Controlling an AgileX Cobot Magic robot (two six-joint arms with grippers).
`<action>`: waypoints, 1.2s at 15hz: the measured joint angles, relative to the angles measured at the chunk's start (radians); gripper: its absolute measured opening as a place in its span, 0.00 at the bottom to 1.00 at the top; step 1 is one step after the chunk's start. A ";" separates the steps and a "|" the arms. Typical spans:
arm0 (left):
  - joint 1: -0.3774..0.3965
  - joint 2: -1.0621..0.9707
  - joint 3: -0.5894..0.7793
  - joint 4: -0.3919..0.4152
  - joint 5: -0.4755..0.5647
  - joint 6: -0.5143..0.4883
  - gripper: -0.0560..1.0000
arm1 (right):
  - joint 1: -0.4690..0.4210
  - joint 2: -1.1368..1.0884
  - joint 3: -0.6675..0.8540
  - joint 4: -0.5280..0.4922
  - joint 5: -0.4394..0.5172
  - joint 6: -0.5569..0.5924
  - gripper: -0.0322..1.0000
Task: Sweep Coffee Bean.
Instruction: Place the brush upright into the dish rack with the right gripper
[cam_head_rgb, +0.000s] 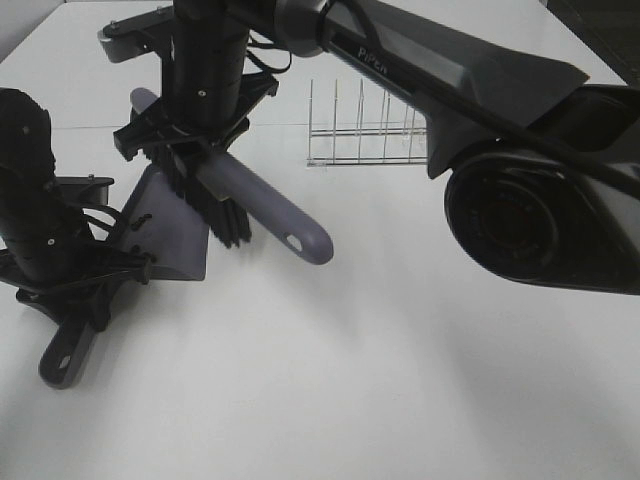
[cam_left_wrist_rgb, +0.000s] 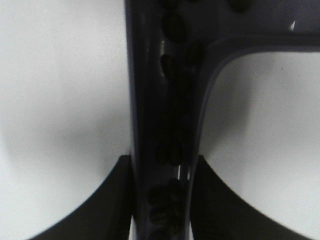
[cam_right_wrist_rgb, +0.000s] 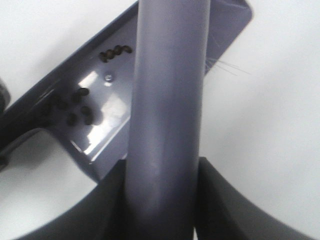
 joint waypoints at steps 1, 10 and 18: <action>0.000 0.000 0.000 0.000 0.000 0.000 0.30 | -0.005 -0.023 0.000 -0.044 0.000 0.003 0.30; 0.000 0.000 -0.002 -0.001 0.000 0.002 0.30 | -0.408 -0.376 0.302 -0.111 -0.001 0.007 0.30; 0.000 0.000 -0.002 -0.004 0.000 0.002 0.30 | -0.696 -0.522 0.777 -0.050 -0.001 0.007 0.30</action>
